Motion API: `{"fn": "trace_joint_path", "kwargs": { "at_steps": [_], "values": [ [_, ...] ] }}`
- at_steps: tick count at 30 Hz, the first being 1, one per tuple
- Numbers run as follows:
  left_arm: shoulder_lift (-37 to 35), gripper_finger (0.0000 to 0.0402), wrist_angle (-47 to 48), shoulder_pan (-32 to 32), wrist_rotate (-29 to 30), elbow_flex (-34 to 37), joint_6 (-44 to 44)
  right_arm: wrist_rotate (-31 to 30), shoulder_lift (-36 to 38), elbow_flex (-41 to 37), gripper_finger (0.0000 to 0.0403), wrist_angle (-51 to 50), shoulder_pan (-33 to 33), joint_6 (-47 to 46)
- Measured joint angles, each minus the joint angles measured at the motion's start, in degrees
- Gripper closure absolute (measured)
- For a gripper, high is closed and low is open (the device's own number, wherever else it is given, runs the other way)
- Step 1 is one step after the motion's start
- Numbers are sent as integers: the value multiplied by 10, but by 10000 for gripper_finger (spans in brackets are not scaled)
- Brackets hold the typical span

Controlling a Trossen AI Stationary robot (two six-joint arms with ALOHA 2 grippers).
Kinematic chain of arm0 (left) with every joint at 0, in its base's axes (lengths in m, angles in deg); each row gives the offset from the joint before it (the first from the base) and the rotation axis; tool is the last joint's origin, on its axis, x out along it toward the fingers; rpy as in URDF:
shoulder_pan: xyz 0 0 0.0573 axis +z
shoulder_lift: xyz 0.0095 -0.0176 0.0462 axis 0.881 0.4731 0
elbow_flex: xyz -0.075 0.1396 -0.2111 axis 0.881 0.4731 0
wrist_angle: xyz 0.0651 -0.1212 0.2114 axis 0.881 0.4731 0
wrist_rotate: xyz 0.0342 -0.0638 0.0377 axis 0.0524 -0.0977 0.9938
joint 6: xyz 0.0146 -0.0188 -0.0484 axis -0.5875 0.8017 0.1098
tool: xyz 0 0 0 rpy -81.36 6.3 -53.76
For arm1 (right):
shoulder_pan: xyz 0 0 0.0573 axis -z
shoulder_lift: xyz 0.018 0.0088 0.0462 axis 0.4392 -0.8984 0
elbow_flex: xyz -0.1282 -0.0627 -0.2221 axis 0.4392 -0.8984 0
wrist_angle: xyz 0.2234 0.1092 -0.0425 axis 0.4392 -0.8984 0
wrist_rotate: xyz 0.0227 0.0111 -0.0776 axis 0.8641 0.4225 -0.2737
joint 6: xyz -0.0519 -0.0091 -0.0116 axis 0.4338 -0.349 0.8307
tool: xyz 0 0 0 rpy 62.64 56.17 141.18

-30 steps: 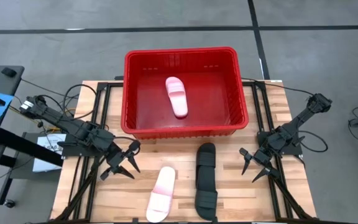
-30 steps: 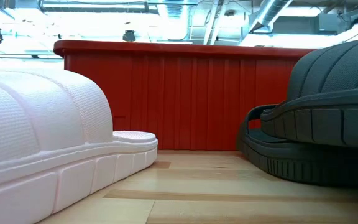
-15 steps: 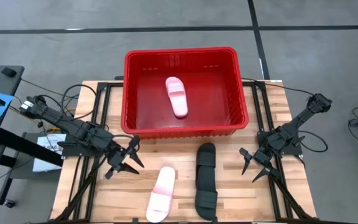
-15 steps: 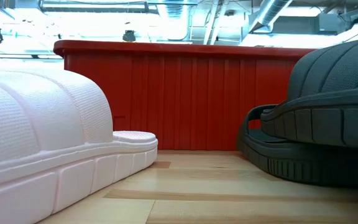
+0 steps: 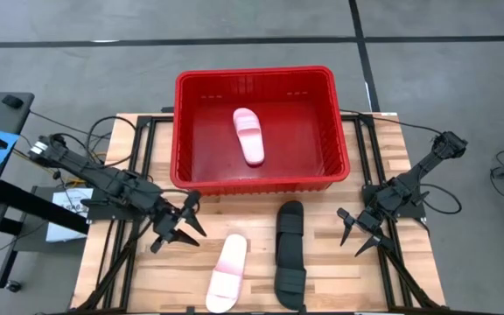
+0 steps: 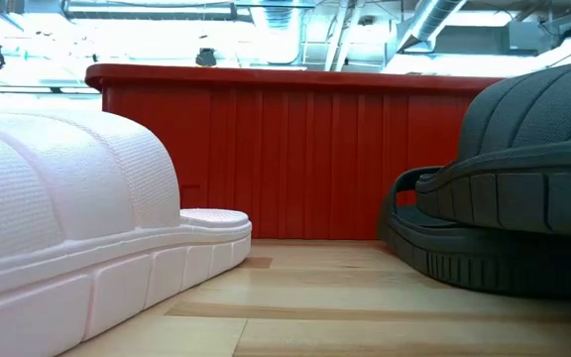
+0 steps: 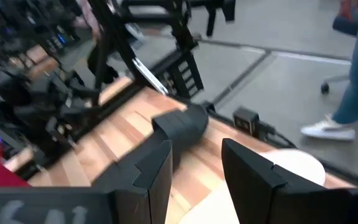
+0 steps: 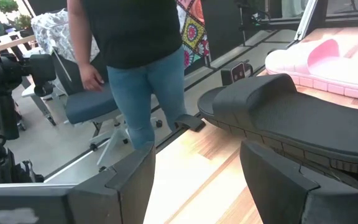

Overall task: Pick and place slides into bin
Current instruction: Put the pink slipper in the red bin

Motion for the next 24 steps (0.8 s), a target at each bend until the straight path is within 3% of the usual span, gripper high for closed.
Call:
{"fn": "trace_joint_path", "kwargs": {
  "at_steps": [11,17,24],
  "values": [
    [68,269,23,0,-72,-11,-12,0,0,0,177,0,0,0],
    [81,269,40,0,-71,-11,-59,0,0,0,177,0,0,0],
    [81,269,38,-5,-58,-11,-23,0,0,0,177,0,0,0]
  ]
}}
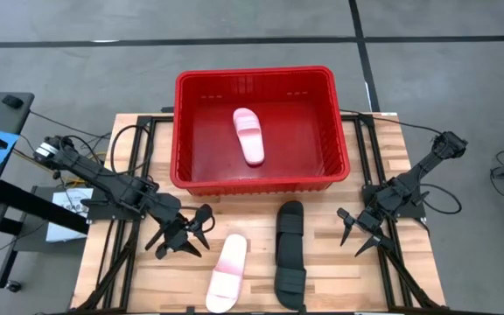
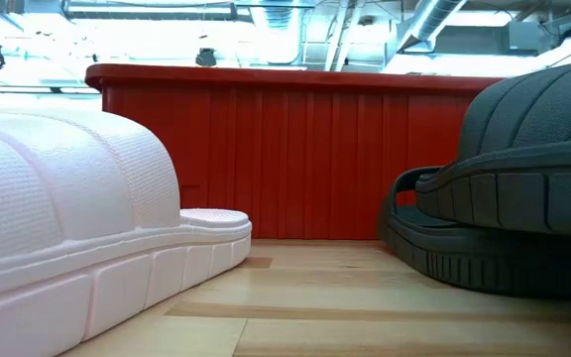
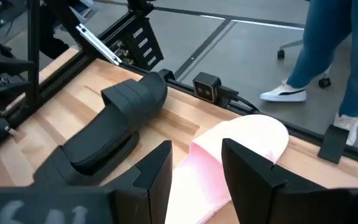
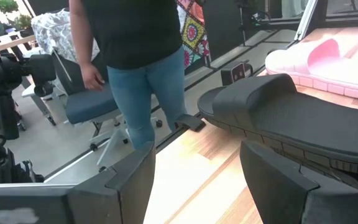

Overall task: Pick and place slides into bin
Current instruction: Put the pink slipper in the red bin

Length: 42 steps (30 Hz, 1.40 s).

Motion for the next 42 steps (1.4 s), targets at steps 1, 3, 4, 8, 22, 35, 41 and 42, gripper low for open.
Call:
{"fn": "trace_joint_path", "kwargs": {
  "at_steps": [1,3,4,8,22,35,41,42],
  "values": [
    [0,269,0,-3,5,0,5,0,0,0,177,0,0,0],
    [0,269,0,-10,22,0,8,0,0,0,177,0,0,0],
    [0,269,1,-14,29,0,7,0,0,0,177,0,0,0],
    [0,269,15,-40,34,0,3,0,0,0,177,0,0,0],
    [0,269,31,-148,96,0,79,0,0,0,177,0,0,0],
    [5,269,7,-208,288,0,162,0,0,0,177,0,0,0],
    [64,269,-50,-239,341,-4,204,0,0,0,177,0,0,0],
    [80,269,-55,-242,355,-11,214,0,0,0,177,0,0,0]
  ]
}}
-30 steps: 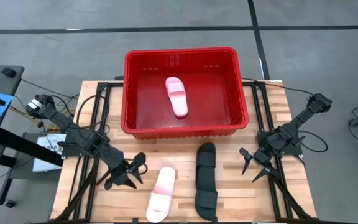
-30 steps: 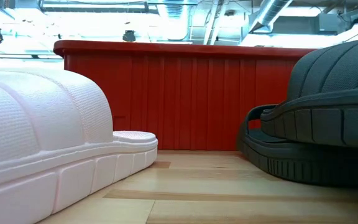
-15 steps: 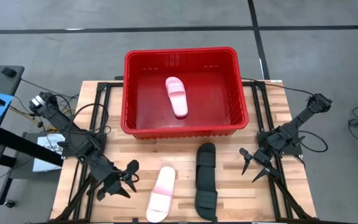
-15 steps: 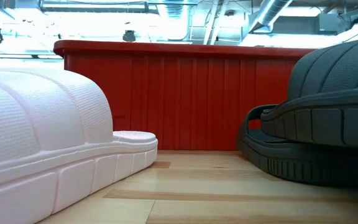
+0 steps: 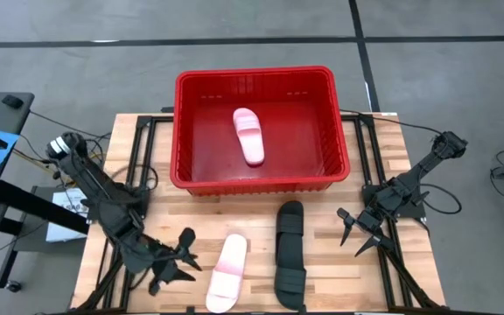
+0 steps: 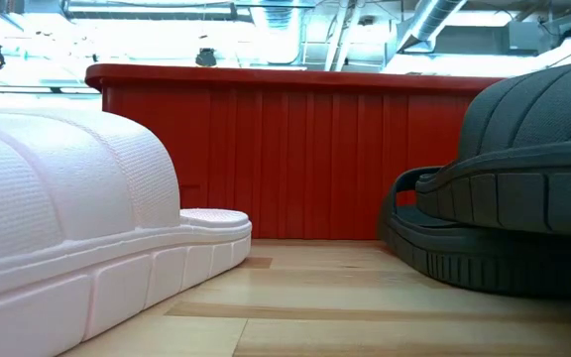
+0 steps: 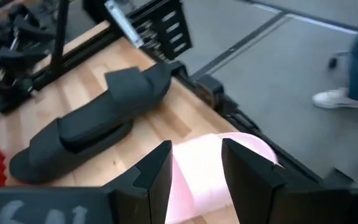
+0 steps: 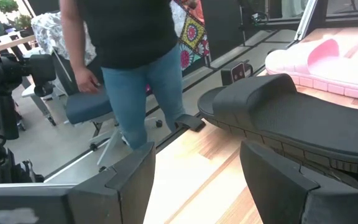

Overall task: Pick and place slides into bin
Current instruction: Put the pink slipper in the red bin

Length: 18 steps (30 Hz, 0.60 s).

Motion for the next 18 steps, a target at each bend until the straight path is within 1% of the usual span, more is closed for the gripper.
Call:
{"fn": "trace_joint_path", "kwargs": {
  "at_steps": [5,9,12,18],
  "values": [
    [93,269,-4,-11,69,-67,52,0,0,0,177,0,0,0],
    [169,269,9,-12,74,-134,109,0,0,0,177,0,0,0],
    [213,269,43,-12,75,-187,143,0,0,0,177,0,0,0],
    [264,269,137,-21,63,-272,196,0,0,0,177,0,0,0]
  ]
}}
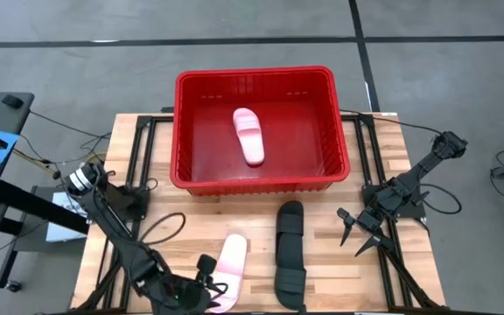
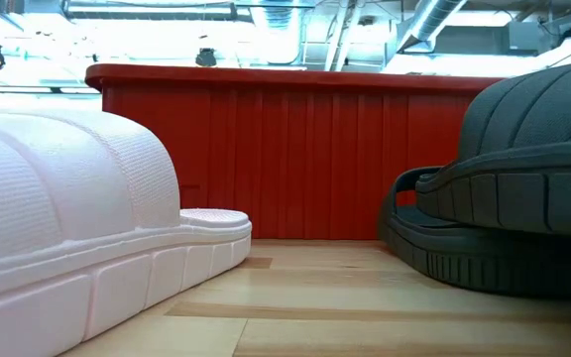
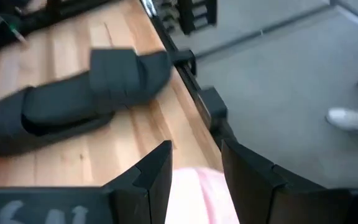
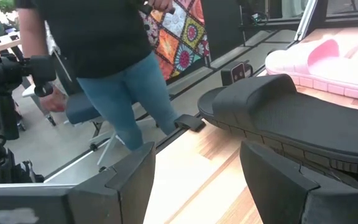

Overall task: Pick and place slides into bin
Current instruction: Put the pink slipper in the red bin

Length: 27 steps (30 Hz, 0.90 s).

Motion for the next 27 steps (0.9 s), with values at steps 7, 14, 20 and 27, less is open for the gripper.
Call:
{"fn": "trace_joint_path", "kwargs": {
  "at_steps": [7,14,20,27],
  "values": [
    [48,269,122,-18,-61,-48,94,0,0,0,177,0,0,0],
    [111,269,128,-19,-80,-81,140,0,0,0,177,0,0,0],
    [177,269,141,-19,-108,-130,150,0,0,0,177,0,0,0],
    [225,269,184,-19,-115,-175,166,0,0,0,177,0,0,0]
  ]
}}
